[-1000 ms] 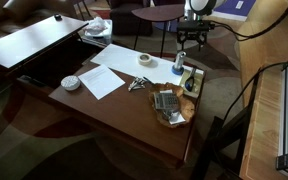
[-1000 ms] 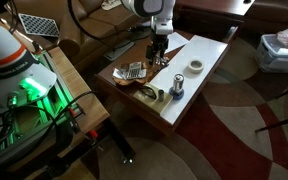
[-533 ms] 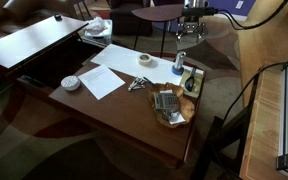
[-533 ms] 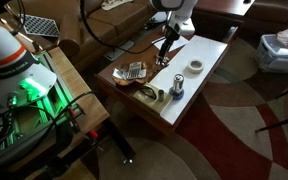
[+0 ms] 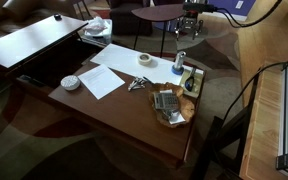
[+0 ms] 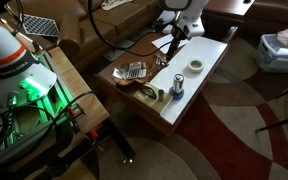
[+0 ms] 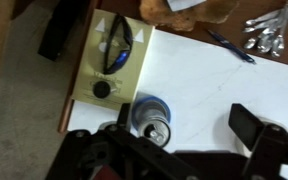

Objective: Move the silver can to the left

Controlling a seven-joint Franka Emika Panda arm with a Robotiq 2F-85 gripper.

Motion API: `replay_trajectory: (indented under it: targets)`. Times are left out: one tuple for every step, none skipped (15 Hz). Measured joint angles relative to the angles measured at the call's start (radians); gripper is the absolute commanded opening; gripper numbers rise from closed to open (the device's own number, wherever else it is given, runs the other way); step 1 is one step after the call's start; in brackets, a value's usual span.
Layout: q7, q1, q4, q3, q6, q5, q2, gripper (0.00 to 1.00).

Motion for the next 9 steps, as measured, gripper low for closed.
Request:
replay_trajectory:
  targets:
    - [-0.037,0.000,-0.005,0.000,0.065,0.049,0.004,1.00]
    - [-0.074,0.000,-0.015,-0.001,0.142,0.093,0.010,1.00]
    - [-0.111,-0.001,-0.023,0.000,0.221,0.131,0.020,1.00]
    - [-0.147,-0.002,-0.029,0.000,0.297,0.162,0.035,1.00]
    - [-0.177,-0.002,-0.034,-0.001,0.362,0.173,0.050,1.00]
    - [-0.197,0.000,-0.040,-0.008,0.408,0.173,0.065,1.00]
    - [-0.208,0.008,-0.043,-0.023,0.431,0.164,0.078,1.00]
    - [-0.213,0.020,-0.044,-0.046,0.437,0.151,0.089,1.00]
    - [-0.215,0.033,-0.046,-0.070,0.437,0.133,0.099,1.00]
